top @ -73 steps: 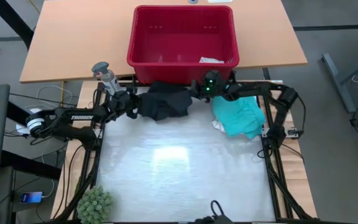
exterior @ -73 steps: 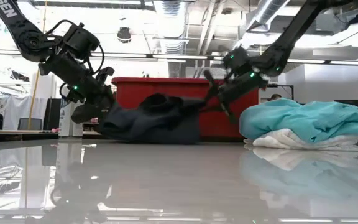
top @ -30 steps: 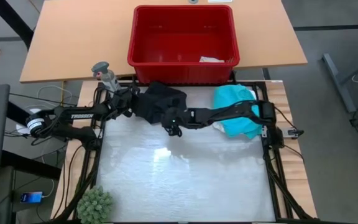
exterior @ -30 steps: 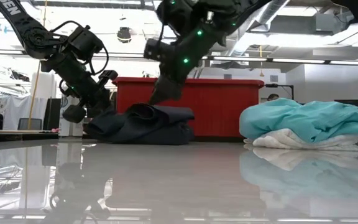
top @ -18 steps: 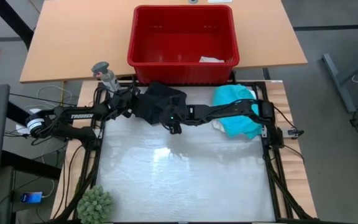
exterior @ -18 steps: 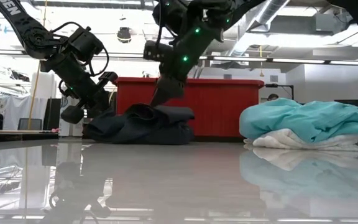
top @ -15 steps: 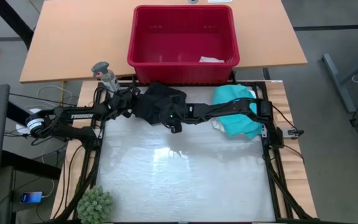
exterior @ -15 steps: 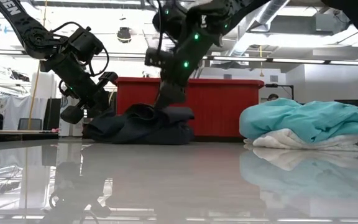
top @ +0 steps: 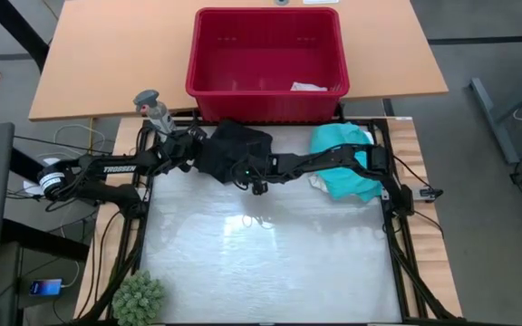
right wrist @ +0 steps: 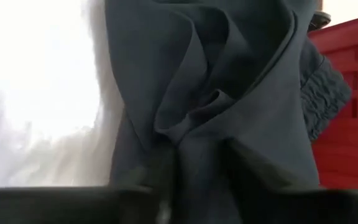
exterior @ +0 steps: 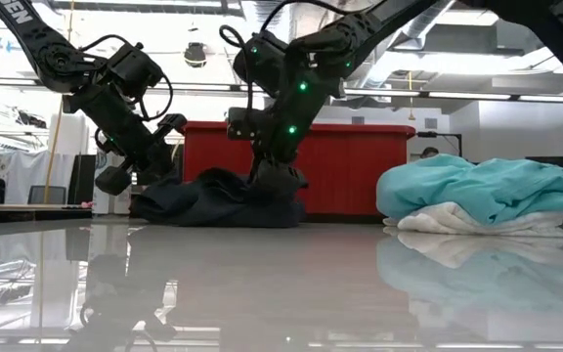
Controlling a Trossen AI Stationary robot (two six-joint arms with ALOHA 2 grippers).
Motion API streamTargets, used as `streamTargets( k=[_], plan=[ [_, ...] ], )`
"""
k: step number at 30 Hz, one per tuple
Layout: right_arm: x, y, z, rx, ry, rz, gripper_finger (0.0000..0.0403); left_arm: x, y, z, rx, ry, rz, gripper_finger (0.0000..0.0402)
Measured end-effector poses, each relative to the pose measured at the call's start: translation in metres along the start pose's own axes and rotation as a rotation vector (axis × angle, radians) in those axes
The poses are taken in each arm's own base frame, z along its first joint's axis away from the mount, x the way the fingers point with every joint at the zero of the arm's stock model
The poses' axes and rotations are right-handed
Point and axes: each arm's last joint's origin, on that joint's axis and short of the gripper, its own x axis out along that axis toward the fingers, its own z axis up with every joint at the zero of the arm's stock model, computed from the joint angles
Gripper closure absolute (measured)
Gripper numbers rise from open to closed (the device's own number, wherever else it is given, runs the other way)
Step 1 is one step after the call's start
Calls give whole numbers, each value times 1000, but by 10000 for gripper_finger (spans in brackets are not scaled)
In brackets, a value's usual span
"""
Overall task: Fold Laundry from Bin
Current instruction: Fold the black shorts
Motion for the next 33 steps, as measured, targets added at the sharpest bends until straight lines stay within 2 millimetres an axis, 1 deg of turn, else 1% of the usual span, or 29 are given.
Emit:
streamTargets(
  k=[3, 4, 5, 8, 11, 14, 19, 23, 26, 29, 31, 33],
  plan=[
    [-4, 0, 1, -7, -1, 4, 339, 0, 0, 0, 76, 16, -2, 401],
    [-7, -1, 1, -7, 1, 4, 368, 0, 0, -1, 99, 29, -3, 401],
    [-9, -2, 0, -15, 11, 13, 379, 0, 0, -1, 120, 39, -5, 401],
    [-12, -6, -2, 20, 22, 22, 376, 0, 0, -1, 186, 45, -8, 395],
    [-13, -13, -9, 69, 71, 94, 379, 0, -1, -2, 238, 76, -23, 374],
    [-14, -25, -14, 120, 105, 127, 379, -1, -4, -2, 273, 106, -58, 342],
    [-17, -46, -17, 155, 122, 158, 379, 0, -9, 1, 280, 144, -116, 277],
    [-22, -72, -19, 245, 111, 211, 379, 1, -11, 4, 289, 198, -150, 227],
    [-28, -96, -24, 356, 100, 282, 379, 1, -11, 5, 264, 226, -155, 202],
    [-33, -122, -34, 444, 120, 293, 379, 1, -12, 6, 249, 237, -159, 189],
    [-34, -137, -45, 496, 146, 290, 379, 2, -12, 7, 252, 235, -159, 187],
    [-31, -149, -58, 566, 156, 326, 379, 2, -11, 8, 256, 231, -156, 186]
  ],
)
